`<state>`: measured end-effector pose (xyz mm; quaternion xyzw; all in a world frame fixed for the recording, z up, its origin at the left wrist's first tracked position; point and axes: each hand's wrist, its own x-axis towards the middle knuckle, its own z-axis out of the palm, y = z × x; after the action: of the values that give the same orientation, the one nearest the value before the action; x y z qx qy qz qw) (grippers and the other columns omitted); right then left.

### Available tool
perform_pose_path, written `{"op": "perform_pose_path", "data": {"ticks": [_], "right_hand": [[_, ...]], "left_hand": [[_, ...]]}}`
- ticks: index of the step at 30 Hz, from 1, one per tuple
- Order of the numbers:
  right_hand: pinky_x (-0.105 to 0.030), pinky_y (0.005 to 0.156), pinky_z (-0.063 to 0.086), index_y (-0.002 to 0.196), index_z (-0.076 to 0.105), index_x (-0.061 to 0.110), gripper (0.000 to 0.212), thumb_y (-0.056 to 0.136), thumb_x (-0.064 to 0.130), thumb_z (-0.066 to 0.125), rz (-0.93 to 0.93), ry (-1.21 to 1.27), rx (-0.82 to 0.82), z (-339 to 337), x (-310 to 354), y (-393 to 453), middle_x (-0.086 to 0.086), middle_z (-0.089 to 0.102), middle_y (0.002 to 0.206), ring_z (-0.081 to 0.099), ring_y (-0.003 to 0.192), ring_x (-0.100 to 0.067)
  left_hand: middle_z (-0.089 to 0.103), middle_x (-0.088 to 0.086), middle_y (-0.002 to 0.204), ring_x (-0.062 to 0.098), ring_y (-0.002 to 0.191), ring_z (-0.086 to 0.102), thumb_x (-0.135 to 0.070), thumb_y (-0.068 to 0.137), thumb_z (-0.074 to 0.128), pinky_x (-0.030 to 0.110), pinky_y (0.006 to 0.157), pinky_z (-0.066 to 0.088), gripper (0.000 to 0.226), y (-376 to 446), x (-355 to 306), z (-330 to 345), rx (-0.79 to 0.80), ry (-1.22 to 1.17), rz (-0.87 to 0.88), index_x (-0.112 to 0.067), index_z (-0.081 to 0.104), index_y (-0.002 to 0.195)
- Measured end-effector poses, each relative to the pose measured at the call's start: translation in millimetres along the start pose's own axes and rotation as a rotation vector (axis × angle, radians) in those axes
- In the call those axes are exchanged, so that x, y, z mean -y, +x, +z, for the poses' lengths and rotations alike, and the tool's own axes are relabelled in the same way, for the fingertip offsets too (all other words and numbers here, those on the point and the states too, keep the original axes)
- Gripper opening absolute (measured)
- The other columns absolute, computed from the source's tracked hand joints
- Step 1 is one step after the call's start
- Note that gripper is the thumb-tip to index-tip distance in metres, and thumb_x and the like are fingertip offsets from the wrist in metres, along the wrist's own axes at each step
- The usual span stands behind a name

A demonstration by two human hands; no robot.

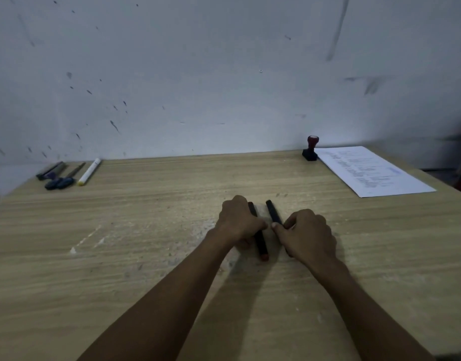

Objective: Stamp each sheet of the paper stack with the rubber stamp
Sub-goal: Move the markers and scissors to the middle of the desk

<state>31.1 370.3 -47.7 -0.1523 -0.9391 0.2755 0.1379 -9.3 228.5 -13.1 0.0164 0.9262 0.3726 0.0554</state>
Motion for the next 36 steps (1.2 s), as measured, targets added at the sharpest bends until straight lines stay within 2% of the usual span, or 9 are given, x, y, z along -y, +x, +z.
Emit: {"op": "perform_pose_path", "data": {"ticks": [4, 7, 10, 16, 20, 24, 27, 31, 36], "right_hand": [[-0.035, 0.071, 0.056, 0.084, 0.066, 0.023, 0.030, 0.077, 0.053, 0.069, 0.010, 0.026, 0.013, -2.0, 0.9, 0.5, -0.002, 0.067, 0.079, 0.066, 0.075, -0.021], [-0.035, 0.068, 0.057, 0.080, 0.065, 0.022, 0.030, 0.077, 0.051, 0.070, 0.004, 0.038, -0.009, -3.1, -0.1, -0.4, -0.002, 0.066, 0.078, 0.065, 0.071, -0.019], [-0.035, 0.068, 0.056, 0.082, 0.064, 0.019, 0.033, 0.077, 0.051, 0.072, 0.004, 0.048, -0.020, -2.8, -1.2, -1.4, -0.003, 0.065, 0.083, 0.064, 0.074, -0.020], [-0.033, 0.073, 0.051, 0.105, 0.063, 0.021, 0.042, 0.079, 0.054, 0.069, 0.010, -0.007, -0.019, -7.8, 3.3, -3.1, -0.007, 0.065, 0.105, 0.064, 0.092, -0.025], [-0.031, 0.066, 0.049, 0.103, 0.065, 0.023, 0.036, 0.081, 0.051, 0.068, -0.086, -0.057, -0.095, -12.4, 23.6, -6.4, 0.001, 0.068, 0.095, 0.065, 0.086, -0.022], [-0.034, 0.072, 0.056, 0.101, 0.069, 0.025, 0.031, 0.082, 0.049, 0.070, -0.206, 0.014, -0.033, -4.8, 58.3, -7.7, 0.005, 0.069, 0.094, 0.065, 0.083, -0.015], [-0.036, 0.074, 0.057, 0.099, 0.069, 0.027, 0.032, 0.080, 0.053, 0.069, -0.260, 0.060, 0.033, 10.1, 84.1, -8.6, 0.003, 0.068, 0.091, 0.065, 0.080, -0.014], [-0.028, 0.066, 0.048, 0.093, 0.069, 0.026, 0.031, 0.077, 0.053, 0.069, -0.324, 0.091, 0.102, 41.9, 129.9, -8.8, 0.002, 0.066, 0.087, 0.061, 0.079, -0.015], [-0.030, 0.070, 0.046, 0.089, 0.069, 0.026, 0.027, 0.075, 0.050, 0.070, -0.392, 0.100, 0.204, 90.5, 195.7, -15.3, 0.002, 0.065, 0.092, 0.062, 0.087, -0.019]], "left_hand": [[0.066, 0.017, 0.080, 0.024, 0.060, 0.069, -0.029, 0.073, 0.081, 0.031, 0.048, 0.057, 0.037, -0.4, 3.8, -4.6, 0.035, -0.024, -0.015, 0.000, 0.061, 0.085], [0.066, 0.018, 0.082, 0.026, 0.061, 0.069, -0.028, 0.075, 0.080, 0.036, 0.053, 0.060, 0.038, -1.5, 6.5, -9.0, 0.048, -0.034, -0.018, 0.002, 0.062, 0.089], [0.065, 0.020, 0.083, 0.026, 0.057, 0.069, -0.026, 0.076, 0.079, 0.035, 0.051, 0.060, 0.037, -3.0, 8.0, -13.4, 0.057, -0.049, -0.022, 0.003, 0.060, 0.091], [0.066, 0.019, 0.083, 0.028, 0.065, 0.070, -0.030, 0.075, 0.078, 0.042, 0.063, 0.061, 0.041, -6.3, 12.4, -20.6, 0.039, -0.029, 0.022, 0.004, 0.061, 0.090], [0.068, 0.019, 0.085, 0.028, 0.069, 0.071, -0.035, 0.075, 0.078, 0.048, 0.065, 0.060, 0.039, -8.0, 19.8, -31.4, -0.047, -0.057, 0.083, -0.006, 0.056, 0.088], [0.067, 0.014, 0.097, 0.026, 0.081, 0.069, -0.040, 0.078, 0.075, 0.046, 0.076, 0.058, 0.045, -10.0, 38.3, -53.3, -0.195, -0.080, 0.180, -0.006, 0.062, 0.104], [0.069, 0.013, 0.089, 0.025, 0.081, 0.068, -0.036, 0.080, 0.073, 0.045, 0.077, 0.057, 0.036, -10.1, 58.1, -74.0, -0.279, -0.100, 0.218, -0.007, 0.067, 0.101], [0.070, 0.012, 0.082, 0.023, 0.074, 0.068, -0.029, 0.080, 0.073, 0.043, 0.074, 0.058, 0.028, -8.0, 98.7, -110.1, -0.389, -0.088, 0.181, -0.007, 0.071, 0.096], [0.071, 0.010, 0.081, 0.021, 0.072, 0.068, -0.027, 0.079, 0.075, 0.038, 0.073, 0.058, 0.024, -1.4, 161.2, -165.5, -0.480, -0.027, 0.086, -0.007, 0.072, 0.093]]}}
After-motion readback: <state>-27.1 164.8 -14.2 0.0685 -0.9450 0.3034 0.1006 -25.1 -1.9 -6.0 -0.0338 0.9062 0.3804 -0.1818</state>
